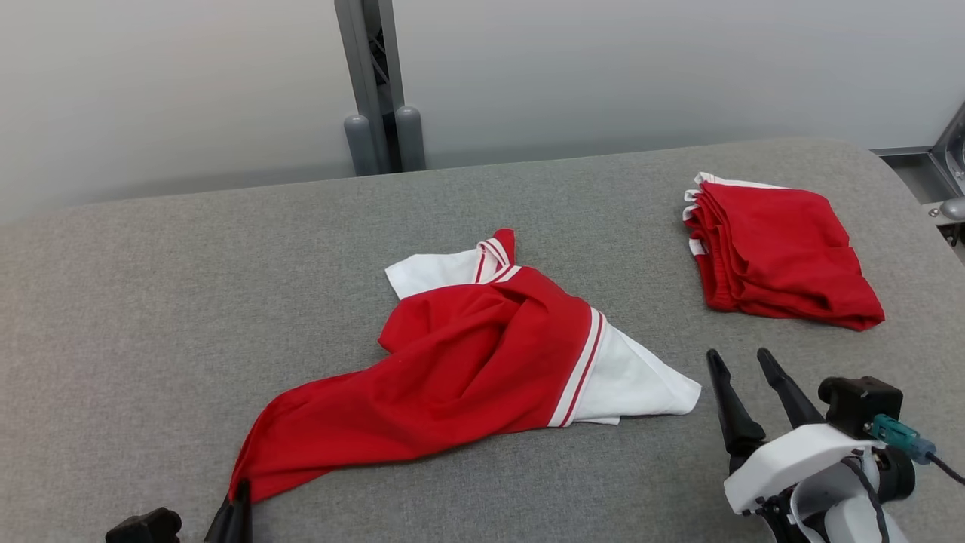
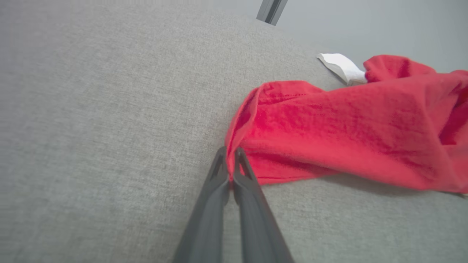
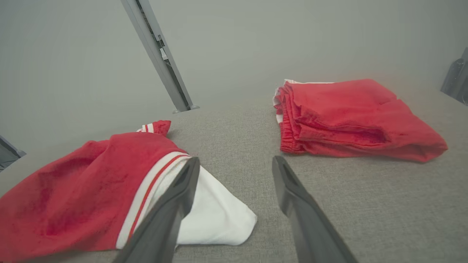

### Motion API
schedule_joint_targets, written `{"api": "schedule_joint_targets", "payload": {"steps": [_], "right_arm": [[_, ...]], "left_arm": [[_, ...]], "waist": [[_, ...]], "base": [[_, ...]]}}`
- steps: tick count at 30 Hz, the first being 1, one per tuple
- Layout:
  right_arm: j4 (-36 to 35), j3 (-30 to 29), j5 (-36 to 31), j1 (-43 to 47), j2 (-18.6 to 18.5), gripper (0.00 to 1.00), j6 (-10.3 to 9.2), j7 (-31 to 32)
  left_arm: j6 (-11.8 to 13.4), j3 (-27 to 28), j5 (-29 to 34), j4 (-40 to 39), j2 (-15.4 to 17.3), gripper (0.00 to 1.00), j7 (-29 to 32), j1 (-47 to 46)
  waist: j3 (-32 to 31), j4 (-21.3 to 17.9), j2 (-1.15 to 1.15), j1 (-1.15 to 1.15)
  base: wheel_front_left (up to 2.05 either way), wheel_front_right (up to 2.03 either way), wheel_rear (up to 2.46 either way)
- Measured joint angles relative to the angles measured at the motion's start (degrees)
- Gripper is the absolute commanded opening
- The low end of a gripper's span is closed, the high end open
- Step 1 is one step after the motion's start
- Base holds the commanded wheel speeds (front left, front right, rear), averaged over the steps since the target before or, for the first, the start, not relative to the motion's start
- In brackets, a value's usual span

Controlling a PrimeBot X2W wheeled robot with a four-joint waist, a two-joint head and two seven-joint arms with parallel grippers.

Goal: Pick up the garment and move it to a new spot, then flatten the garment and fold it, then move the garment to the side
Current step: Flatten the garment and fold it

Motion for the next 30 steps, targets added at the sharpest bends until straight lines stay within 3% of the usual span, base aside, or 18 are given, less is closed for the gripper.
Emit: {"api": "schedule_joint_targets", "payload": {"steps": [8, 12, 24, 26, 28, 30], "right_arm": [[12.8, -0.9, 0.7, -3.1, 0.0, 1.0, 0.0, 0.9], [18.8, 0.7, 3.5, -6.1, 0.1, 1.0, 0.0, 0.8], [36.1, 4.1, 2.8, -16.4, -0.1, 1.0, 0.0, -0.7], [38.1, 5.0, 2.8, -17.6, -0.2, 0.84, -0.01, -1.0], [39.4, 6.9, 3.0, -18.4, -0.5, 0.49, -0.01, -1.1], [40.6, 8.8, 2.6, -19.2, -0.5, 0.38, -0.02, -1.2]], "left_arm": [[-0.5, 0.8, 2.3, -2.7, -0.4, 0.0, -0.2, 0.0], [-0.5, 0.6, 3.3, -3.9, -0.8, 0.0, -0.2, 0.0], [-0.5, -0.2, 5.1, -5.2, -1.1, 0.0, -0.2, -1.0], [-0.5, -0.2, 5.2, -5.1, -1.0, 0.0, -0.2, -1.0], [-0.5, -0.2, 5.2, -5.1, -1.0, 0.0, -0.2, -1.2], [-0.5, -0.1, 5.2, -5.0, -1.0, 0.0, -0.2, -1.2]], "waist": [[0.4, 2.2, 0.0, 0.0], [1.0, 3.3, 0.0, 0.0], [2.8, 5.5, 0.0, 0.0], [2.9, 5.7, 0.0, 0.0], [3.0, 5.9, 0.0, 0.0], [3.0, 5.9, 0.0, 0.0]], "base": [[0.0, 0.0, 0.0], [0.0, 0.0, 0.0], [0.0, 0.0, 0.0], [0.0, 0.0, 0.0], [0.0, 0.0, 0.0], [0.0, 0.0, 0.0]]}}
